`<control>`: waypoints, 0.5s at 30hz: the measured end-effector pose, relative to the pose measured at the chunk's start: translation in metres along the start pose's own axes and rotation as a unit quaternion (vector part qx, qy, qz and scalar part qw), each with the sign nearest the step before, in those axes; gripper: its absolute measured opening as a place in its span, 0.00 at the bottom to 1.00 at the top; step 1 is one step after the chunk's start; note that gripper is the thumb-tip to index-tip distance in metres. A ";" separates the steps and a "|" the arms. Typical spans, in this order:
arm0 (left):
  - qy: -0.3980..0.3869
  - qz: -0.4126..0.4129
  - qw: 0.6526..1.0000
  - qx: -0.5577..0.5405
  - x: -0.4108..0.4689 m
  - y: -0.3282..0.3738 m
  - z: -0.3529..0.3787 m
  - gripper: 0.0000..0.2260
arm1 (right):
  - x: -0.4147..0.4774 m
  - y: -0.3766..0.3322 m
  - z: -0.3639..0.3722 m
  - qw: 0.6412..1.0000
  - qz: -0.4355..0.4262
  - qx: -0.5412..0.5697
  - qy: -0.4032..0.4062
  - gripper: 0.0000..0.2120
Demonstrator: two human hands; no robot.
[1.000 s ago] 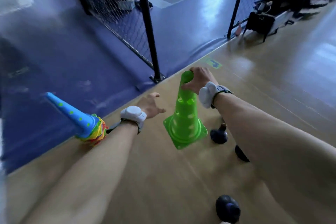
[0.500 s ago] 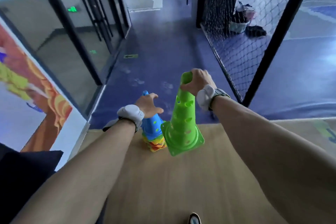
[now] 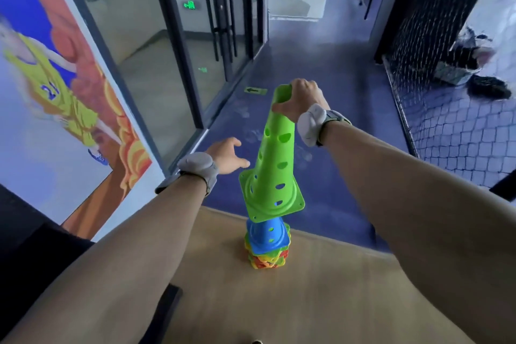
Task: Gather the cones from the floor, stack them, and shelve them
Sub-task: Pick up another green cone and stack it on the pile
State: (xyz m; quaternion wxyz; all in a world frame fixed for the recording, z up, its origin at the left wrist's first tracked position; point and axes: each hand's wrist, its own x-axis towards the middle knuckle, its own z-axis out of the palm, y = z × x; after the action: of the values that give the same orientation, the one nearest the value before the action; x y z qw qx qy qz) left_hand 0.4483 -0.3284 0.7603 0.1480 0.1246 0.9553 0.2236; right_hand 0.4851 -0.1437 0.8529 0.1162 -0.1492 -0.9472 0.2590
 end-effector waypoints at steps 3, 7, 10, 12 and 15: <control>0.017 0.004 1.000 -0.004 0.036 0.001 -0.014 0.30 | 0.035 -0.009 0.014 1.000 -0.015 -0.010 -0.023 0.15; 0.011 -0.001 1.000 0.004 0.061 -0.002 -0.015 0.30 | 0.060 0.004 0.047 0.995 -0.025 -0.021 -0.092 0.20; 0.004 -0.021 1.000 0.000 0.074 -0.008 -0.011 0.30 | 0.070 0.014 0.059 0.987 -0.028 -0.008 -0.160 0.41; 0.002 -0.034 0.999 -0.006 0.080 -0.011 -0.004 0.30 | 0.078 0.025 0.068 0.985 -0.014 -0.005 -0.174 0.42; -0.002 -0.046 0.999 -0.021 0.086 -0.014 0.007 0.29 | 0.088 0.045 0.080 0.985 0.013 0.004 -0.174 0.38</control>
State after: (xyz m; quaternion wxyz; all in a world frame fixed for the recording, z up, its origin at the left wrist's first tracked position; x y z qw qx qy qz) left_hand 0.3684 -0.3117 0.7285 0.1623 0.0780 0.9549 0.2361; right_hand 0.3900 -0.1129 0.7748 -0.0534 -0.1138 -0.9497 0.2867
